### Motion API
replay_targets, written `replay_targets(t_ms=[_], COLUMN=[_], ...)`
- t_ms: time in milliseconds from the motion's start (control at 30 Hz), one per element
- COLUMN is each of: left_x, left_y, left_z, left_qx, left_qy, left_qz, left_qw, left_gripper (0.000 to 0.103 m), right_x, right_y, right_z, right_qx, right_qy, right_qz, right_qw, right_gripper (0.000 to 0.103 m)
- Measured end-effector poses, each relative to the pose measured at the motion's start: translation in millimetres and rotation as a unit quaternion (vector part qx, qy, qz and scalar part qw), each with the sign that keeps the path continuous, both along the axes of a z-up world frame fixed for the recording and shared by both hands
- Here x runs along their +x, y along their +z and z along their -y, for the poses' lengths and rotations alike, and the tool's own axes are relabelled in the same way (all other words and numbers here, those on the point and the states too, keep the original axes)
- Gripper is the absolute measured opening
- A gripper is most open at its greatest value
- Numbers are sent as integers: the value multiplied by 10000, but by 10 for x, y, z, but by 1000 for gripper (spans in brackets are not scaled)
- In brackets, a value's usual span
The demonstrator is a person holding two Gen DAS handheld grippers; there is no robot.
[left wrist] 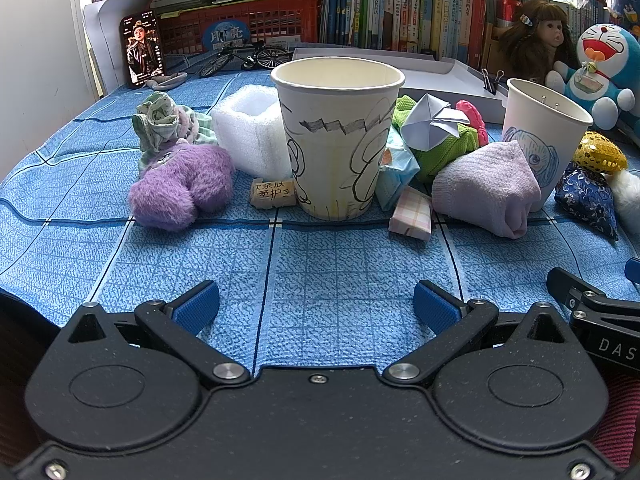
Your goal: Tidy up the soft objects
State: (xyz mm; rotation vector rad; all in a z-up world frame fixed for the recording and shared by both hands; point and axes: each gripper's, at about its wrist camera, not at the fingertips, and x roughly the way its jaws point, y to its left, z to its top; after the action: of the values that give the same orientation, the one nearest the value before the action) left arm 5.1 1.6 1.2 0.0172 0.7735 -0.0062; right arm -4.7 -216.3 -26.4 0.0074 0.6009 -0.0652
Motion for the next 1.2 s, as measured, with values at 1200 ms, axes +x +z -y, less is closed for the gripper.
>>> replay_targets(t_ms=[1200], left_x=[-92], left_y=[-23], left_z=[-143], left_qx=[-114], left_qy=[131], left_qz=[529], left_qw=[9984], left_gripper=[102], right_x=[-94], right_y=[-95], right_z=[32], right_qx=[98], right_qy=[170], right_qz=[620], right_qw=[9979], right_gripper=[103])
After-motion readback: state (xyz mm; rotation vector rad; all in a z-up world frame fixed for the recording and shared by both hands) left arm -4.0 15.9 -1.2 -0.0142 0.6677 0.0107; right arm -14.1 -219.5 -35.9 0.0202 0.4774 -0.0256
